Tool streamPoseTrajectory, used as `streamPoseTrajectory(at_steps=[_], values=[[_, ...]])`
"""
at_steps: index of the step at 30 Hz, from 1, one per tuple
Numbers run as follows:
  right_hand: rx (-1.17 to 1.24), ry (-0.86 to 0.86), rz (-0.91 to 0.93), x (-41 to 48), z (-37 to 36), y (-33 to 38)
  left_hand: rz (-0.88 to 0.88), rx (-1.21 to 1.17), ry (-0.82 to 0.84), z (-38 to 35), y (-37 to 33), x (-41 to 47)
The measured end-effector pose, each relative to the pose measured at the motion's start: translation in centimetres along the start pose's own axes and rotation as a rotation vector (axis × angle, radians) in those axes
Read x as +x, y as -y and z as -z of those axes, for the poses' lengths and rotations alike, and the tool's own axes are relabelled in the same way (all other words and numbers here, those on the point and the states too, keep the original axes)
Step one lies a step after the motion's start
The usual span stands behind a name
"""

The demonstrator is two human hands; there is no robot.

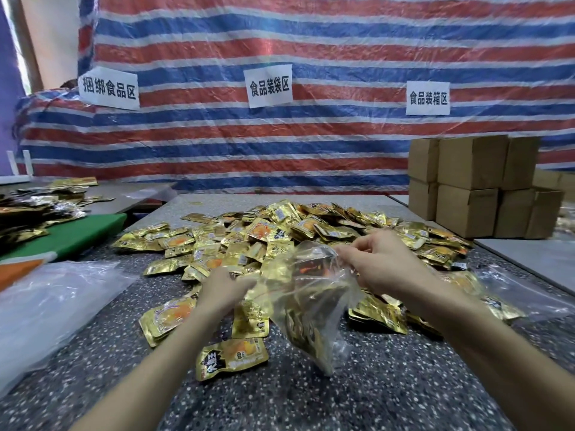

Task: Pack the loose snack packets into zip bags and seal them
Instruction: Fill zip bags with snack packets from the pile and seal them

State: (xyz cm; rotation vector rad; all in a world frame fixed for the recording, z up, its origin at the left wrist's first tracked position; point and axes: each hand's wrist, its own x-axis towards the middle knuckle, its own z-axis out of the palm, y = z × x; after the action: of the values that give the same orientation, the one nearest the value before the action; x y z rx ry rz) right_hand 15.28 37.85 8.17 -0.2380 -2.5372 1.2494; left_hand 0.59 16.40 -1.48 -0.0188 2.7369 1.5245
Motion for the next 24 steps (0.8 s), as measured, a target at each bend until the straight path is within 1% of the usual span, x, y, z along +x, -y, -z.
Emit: streamPoseTrajectory(at_steps=[1,3,5,8,10,11,15,18,20,22,24], values=[[0.028,0.016,-0.017,0.0,-0.1,-0.2,0.027,0.126,-0.007,-0.7,1.1,0.3],[0.116,0.053,-0.031,-0.1,-0.4,-0.3,0.054,0.193,-0.019,-1.7,2.3,0.6],[0.197,0.066,-0.011,-0.4,-0.5,-0.2,0.063,0.163,-0.027,-1.8,2.2,0.8],[0.274,0.156,0.016,-0.9,-0.3,0.2,0.13,0.117,0.056,-0.7,1.0,0.9],[0.282,0.206,0.022,-1.0,-0.2,0.2,0.168,0.05,0.109,0.1,0.2,0.6],[0.252,0.19,0.022,-1.0,-0.3,0.2,0.168,0.021,0.124,0.5,0.0,0.5],[0.066,0.027,0.035,-0.8,-0.9,0.4,0.152,-0.123,0.163,2.3,-0.8,-0.8],[0.0,-0.042,0.084,-0.8,-1.0,0.8,0.113,-0.231,0.169,4.4,-1.9,-2.2],[0.004,-0.025,0.098,-1.0,-1.0,0.9,0.055,-0.296,0.115,6.1,-2.6,-3.1],[0.037,-0.002,0.094,-1.1,-0.9,1.1,-0.044,-0.442,0.061,7.6,-3.7,-4.3],[0.073,0.003,0.088,-1.2,-0.9,1.2,-0.163,-0.643,0.017,8.6,-4.9,-6.2]])
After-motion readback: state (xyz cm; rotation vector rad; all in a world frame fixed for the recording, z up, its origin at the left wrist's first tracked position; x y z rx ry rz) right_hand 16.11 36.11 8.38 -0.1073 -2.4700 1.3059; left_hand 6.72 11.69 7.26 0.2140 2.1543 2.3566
